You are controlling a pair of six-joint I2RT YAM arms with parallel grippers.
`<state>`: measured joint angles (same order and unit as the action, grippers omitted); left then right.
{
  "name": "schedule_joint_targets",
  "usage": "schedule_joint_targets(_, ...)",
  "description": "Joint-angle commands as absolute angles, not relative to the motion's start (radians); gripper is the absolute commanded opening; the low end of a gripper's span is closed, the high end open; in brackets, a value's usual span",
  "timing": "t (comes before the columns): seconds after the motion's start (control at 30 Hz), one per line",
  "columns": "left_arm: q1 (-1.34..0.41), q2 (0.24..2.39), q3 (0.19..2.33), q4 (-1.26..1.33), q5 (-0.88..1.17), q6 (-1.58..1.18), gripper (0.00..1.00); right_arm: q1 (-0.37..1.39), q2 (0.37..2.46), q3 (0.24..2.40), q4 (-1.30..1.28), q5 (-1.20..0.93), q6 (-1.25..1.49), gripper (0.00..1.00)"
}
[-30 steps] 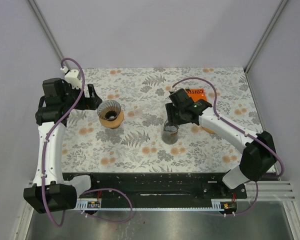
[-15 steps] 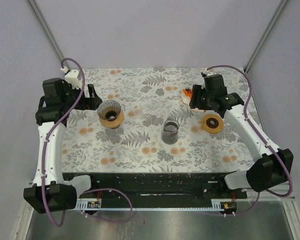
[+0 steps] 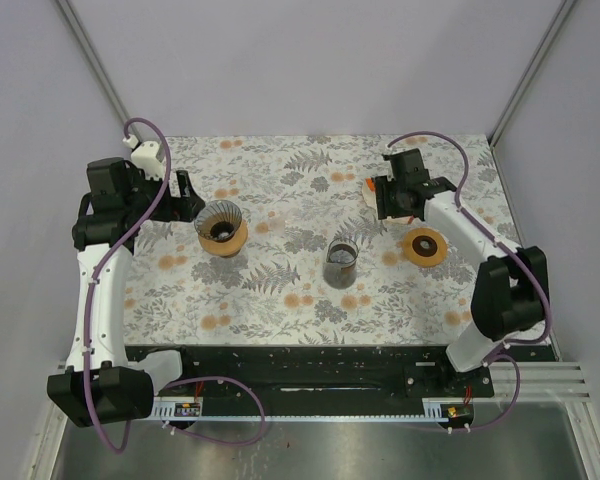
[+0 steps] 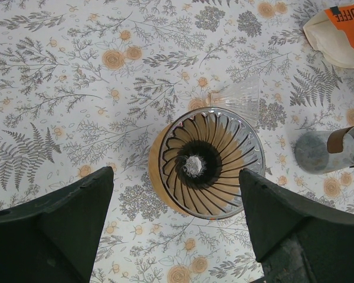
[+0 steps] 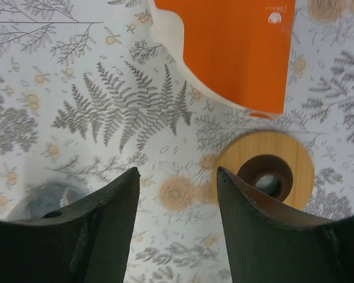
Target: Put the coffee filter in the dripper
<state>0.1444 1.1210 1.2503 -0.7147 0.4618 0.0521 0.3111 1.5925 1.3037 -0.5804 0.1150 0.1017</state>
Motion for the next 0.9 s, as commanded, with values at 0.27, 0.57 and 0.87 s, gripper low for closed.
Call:
schedule_joint_targets(0.27, 0.150, 1.126, 1.255, -0.672, 0.497, 0.060, 0.91, 0.342, 1.810, 1.348, -0.285, 0.259, -0.325, 0.68)
schedule_joint_targets(0.57, 0.150, 1.134, 1.261, -0.669, 0.502, 0.057, 0.91, 0.407, 2.023, 1.387, -0.167, 0.583, -0.543, 0.66)
schedule_joint_targets(0.87, 0.150, 1.143, 1.269, -0.669, 0.508, 0.055, 0.91, 0.417, 2.040, 1.364, -0.032, 0.715, -0.630, 0.61)
